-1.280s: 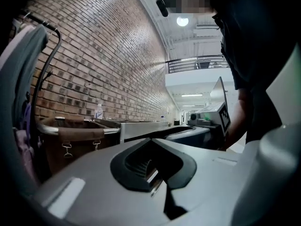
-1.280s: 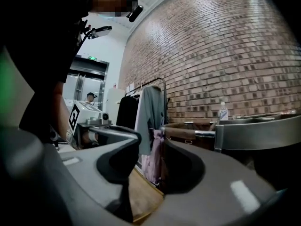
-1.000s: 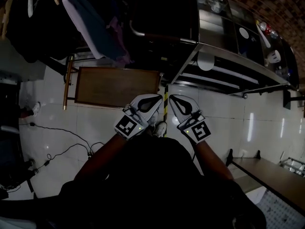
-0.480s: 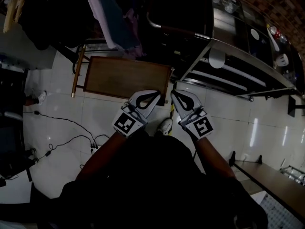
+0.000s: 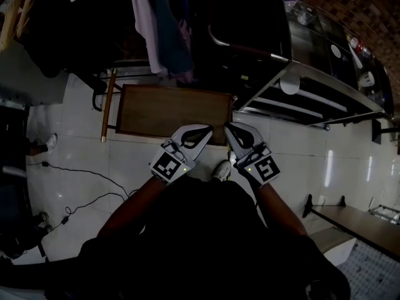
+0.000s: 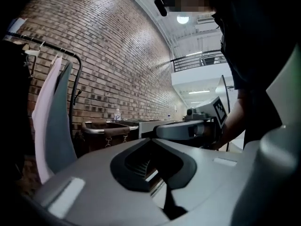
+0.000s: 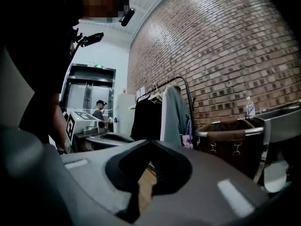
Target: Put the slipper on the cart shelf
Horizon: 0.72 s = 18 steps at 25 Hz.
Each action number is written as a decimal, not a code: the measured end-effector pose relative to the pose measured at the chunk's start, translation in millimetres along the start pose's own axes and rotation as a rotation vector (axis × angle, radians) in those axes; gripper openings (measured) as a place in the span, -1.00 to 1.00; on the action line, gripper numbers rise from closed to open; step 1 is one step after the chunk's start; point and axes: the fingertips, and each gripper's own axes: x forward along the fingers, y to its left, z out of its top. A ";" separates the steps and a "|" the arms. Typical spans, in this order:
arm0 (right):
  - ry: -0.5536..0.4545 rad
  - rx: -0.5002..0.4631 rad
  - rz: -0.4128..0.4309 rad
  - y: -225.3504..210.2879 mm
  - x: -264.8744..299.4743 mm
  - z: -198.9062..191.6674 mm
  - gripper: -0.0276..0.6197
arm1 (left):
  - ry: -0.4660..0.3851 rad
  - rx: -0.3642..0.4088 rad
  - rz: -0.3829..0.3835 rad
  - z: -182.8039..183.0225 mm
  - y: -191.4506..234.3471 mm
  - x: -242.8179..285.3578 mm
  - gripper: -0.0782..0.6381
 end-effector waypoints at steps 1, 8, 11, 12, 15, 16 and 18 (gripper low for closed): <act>0.003 0.005 -0.011 4.4 8.2 0.3 -0.91 | -0.003 -0.004 -0.017 -0.6 5.1 -5.1 -0.78; 0.013 0.026 -0.062 35.3 50.4 -1.1 -0.91 | -0.019 -0.044 -0.103 0.7 29.9 -37.4 -0.78; 0.005 0.017 -0.078 43.2 57.4 3.9 -0.91 | -0.028 -0.051 -0.108 1.8 37.6 -46.2 -0.78; 0.007 0.013 -0.080 44.7 58.4 4.7 -0.91 | -0.031 -0.053 -0.107 2.4 39.4 -48.1 -0.78; 0.017 0.001 -0.077 47.5 57.8 6.8 -0.91 | -0.028 -0.061 -0.096 3.2 41.6 -52.0 -0.78; 0.020 -0.001 -0.074 47.0 57.0 7.7 -0.91 | -0.025 -0.065 -0.092 3.2 42.0 -52.0 -0.78; 0.023 -0.004 -0.068 44.1 54.8 8.5 -0.91 | -0.021 -0.069 -0.082 3.0 41.2 -49.8 -0.78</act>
